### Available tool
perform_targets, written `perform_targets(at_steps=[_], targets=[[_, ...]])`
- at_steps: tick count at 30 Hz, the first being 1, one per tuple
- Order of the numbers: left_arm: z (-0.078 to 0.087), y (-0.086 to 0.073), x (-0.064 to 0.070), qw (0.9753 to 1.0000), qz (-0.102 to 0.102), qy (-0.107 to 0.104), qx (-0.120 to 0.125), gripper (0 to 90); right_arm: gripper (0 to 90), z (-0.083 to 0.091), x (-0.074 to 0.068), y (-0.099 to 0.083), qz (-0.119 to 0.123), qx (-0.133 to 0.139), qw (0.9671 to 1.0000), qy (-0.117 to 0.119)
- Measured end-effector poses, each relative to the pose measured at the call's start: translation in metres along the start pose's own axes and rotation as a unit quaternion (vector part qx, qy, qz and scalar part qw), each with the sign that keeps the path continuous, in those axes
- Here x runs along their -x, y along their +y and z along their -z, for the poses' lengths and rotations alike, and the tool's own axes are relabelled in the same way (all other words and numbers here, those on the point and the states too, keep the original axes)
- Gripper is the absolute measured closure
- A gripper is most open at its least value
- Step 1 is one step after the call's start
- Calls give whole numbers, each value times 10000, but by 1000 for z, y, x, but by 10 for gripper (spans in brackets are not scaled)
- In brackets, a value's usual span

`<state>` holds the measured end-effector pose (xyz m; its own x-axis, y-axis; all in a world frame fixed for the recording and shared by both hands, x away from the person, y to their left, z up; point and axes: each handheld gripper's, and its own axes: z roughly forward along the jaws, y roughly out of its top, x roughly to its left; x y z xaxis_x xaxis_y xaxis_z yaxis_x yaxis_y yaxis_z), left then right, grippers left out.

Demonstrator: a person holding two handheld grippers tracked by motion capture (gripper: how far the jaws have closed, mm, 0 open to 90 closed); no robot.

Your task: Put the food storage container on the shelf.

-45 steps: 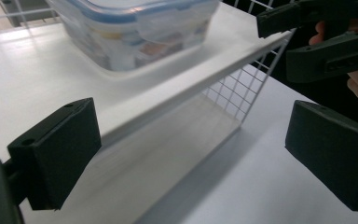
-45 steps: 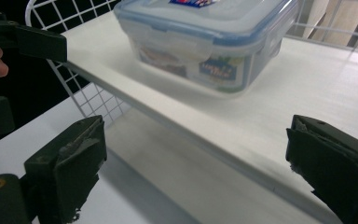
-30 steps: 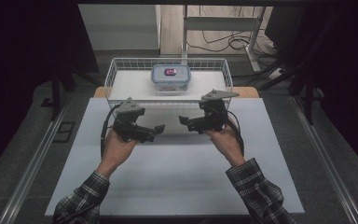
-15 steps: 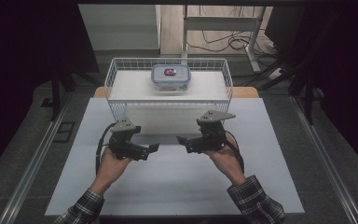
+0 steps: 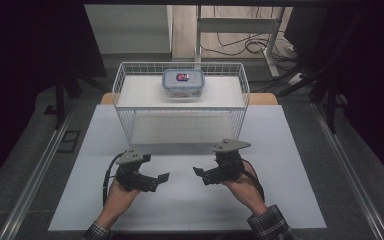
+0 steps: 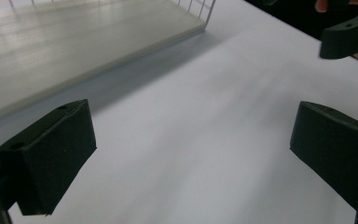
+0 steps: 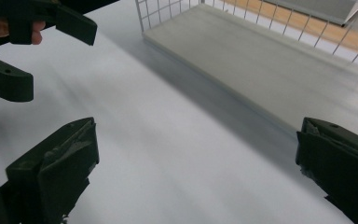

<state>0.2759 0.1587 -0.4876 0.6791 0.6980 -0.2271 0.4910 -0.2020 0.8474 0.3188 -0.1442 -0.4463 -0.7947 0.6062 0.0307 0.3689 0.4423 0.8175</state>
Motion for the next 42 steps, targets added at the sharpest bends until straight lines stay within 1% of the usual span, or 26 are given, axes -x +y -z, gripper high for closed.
perform_targets(at_steps=[1,2,4,5,7,9,11,13,15,17,18,20,21,22,23,24,25,27,28,29,34,36,41,42], targets=[[1,-2,1,10000,-33,46,-25,0,0,1,0,-3,-42,-8,10000,26],[2,-4,3,9999,-111,87,-75,0,0,3,0,-6,-77,4,10000,21],[5,-7,7,9995,-217,225,-91,0,0,6,-1,-9,-122,38,9999,16],[6,-8,8,9995,-223,217,-90,0,0,9,-1,-11,-151,64,9999,15],[10,-11,11,9996,-192,183,-31,0,0,12,-3,-15,-163,65,9998,6],[13,-14,13,9997,-183,172,-23,0,0,15,-4,-19,-162,58,9999,-8],[15,-17,15,9996,-201,204,6,0,0,18,-5,-22,-157,51,9998,-63],[17,-21,16,9997,-155,197,32,0,0,22,-6,-27,-229,66,9996,-154],[18,-27,16,9997,-108,200,52,0,0,26,-7,-31,-238,99,9994,-225],[18,-34,15,9997,-64,229,-14,0,0,27,-7,-33,-228,92,9994,-257],[19,-36,15,9997,-52,255,-28,0,0,30,-7,-38,-223,85,9992,-312],[21,-42,16,9994,-101,327,-100,0,0,33,-6,-44,-225,73,9992,-337],[24,-46,17,9987,-181,453,-140,0,0,34,-6,-47,-213,60,9991,-363],[26,-47,17,9985,-189,484,-141,0,0,35,-5,-50,-225,40,9990,-393],[26,-47,17,9985,-189,484,-141,0,0,35,-5,-50,-225,40,9990,-393],[31,-50,17,9983,-179,532,-124,0,0,39,-4,-56,-262,7,9988,-421],[31,-50,17,9983,-179,532,-124,0,0,39,-4,-56,-262,7,9988,-421],[39,-55,16,9975,-201,670,-104,0,0,44,-2,-63,-317,16,9984,-475],[39,-55,16,9975,-201,670,-104,0,0,46,-1,-65,-317,23,9982,-499],[42,-56,15,9973,-195,707,-100,0,0,46,-1,-65,-317,23,9982,-499],[55,-65,11,9955,-174,929,-119,0,0,56,2,-76,-415,66,9973,-609],[60,-68,9,9951,-137,972,-117,0,0,59,3,-81,-435,60,9969,-658],[69,-78,5,9930,-112,1158,-217,0,0,66,4,-93,-469,12,9961,-754],[71,-81,3,9922,-118,1211,-255,0,0,68,4,-97,-472,-27,9956,-814]])
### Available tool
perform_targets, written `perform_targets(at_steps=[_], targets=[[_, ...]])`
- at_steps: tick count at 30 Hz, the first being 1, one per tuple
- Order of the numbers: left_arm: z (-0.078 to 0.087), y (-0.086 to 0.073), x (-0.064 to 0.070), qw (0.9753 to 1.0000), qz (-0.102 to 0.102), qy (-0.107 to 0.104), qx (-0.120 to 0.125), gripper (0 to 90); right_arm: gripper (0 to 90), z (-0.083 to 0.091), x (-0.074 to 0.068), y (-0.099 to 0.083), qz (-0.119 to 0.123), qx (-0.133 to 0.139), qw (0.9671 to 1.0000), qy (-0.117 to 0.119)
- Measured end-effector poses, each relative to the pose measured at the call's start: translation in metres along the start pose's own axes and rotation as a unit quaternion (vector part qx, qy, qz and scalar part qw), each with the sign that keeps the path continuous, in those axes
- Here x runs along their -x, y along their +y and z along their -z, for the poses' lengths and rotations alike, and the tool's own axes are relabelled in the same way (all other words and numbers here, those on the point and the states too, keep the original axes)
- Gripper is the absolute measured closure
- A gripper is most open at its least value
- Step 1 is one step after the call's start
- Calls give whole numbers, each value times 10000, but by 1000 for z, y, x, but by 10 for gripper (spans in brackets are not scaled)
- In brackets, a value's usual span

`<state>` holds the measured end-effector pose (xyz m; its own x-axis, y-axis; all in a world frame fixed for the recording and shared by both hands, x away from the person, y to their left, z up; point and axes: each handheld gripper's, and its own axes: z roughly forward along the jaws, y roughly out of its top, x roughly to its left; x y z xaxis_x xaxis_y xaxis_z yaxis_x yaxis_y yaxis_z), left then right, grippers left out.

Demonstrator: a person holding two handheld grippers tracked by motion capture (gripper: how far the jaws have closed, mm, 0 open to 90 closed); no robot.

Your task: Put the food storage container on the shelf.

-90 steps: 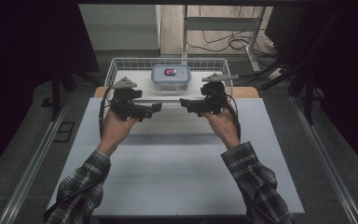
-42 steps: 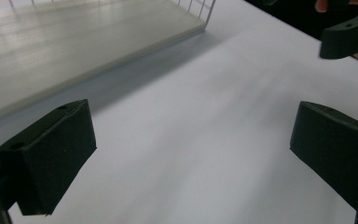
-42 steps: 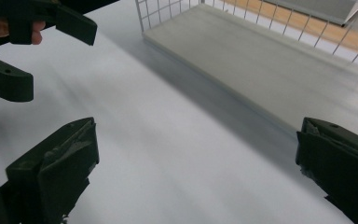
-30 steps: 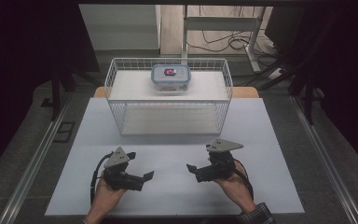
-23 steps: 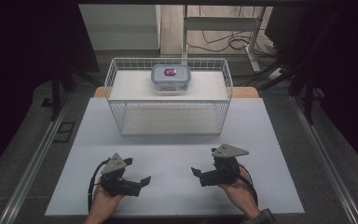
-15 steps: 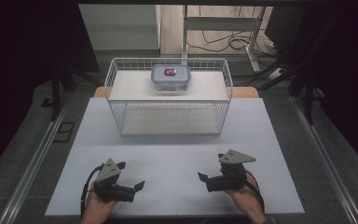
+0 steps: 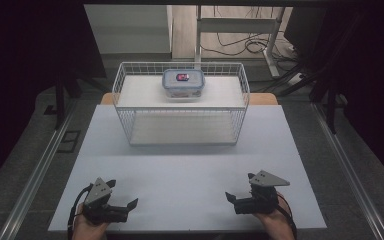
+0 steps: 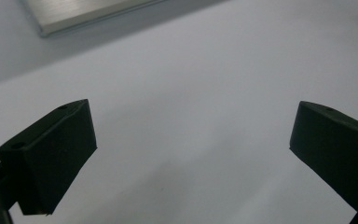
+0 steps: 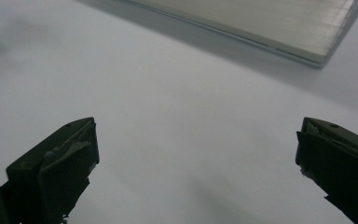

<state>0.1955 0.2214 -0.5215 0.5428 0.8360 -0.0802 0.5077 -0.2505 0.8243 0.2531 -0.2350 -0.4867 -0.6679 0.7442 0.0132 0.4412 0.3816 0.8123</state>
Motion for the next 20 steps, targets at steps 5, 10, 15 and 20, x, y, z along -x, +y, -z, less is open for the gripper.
perform_targets(at_steps=[5,10,15,20], targets=[[3,-10,-6,9998,81,116,-116,0,0,2,2,-10,-65,-115,9999,-62],[-2,-17,-8,9990,195,47,-402,0,0,2,1,-22,-144,-379,9992,-61],[-10,-20,-5,9966,74,57,-819,0,0,0,-1,-30,-89,-694,9975,-64],[-11,-19,-2,9962,-89,185,-848,0,0,-4,-2,-33,-34,-885,9960,-109]])
